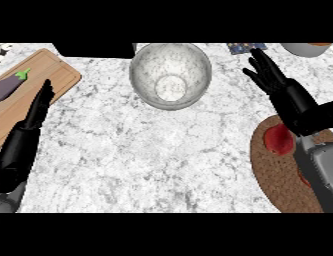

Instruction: Pick the squash from the placemat and place it in the bowl

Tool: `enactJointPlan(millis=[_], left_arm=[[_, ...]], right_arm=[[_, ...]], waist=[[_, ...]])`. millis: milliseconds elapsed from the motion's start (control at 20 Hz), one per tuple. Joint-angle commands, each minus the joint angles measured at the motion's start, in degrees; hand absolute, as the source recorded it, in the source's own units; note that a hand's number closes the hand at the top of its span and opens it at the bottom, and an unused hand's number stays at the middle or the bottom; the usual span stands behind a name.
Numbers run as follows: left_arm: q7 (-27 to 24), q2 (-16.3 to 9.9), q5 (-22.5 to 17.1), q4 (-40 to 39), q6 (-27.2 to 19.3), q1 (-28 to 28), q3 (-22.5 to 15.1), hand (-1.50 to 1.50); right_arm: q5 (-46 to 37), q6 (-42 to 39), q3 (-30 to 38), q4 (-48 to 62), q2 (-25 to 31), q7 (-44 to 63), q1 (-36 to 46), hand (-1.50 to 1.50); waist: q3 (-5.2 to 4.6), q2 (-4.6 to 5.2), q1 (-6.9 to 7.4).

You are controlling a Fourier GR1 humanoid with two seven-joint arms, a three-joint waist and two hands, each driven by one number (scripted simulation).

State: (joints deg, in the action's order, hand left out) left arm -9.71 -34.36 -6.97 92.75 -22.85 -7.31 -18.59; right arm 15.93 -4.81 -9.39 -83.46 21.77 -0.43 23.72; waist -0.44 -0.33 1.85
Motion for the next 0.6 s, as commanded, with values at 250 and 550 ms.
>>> enactJointPlan(millis=[250, 550], left_arm=[[3.84, 8.09, -19.96, 2.44, 6.11, 1.86, 8.13, 0.00], [6.42, 7.81, -23.94, 0.86, 11.04, 0.17, 9.45, 0.00]], right_arm=[[15.18, -14.35, 9.21, 5.30, 7.25, 3.14, -11.00, -1.50], [-5.26, -3.61, 13.50, 19.31, 16.06, -9.35, -13.17, -1.50]], waist=[[0.43, 0.59, -3.15], [0.53, 0.70, -1.86]])
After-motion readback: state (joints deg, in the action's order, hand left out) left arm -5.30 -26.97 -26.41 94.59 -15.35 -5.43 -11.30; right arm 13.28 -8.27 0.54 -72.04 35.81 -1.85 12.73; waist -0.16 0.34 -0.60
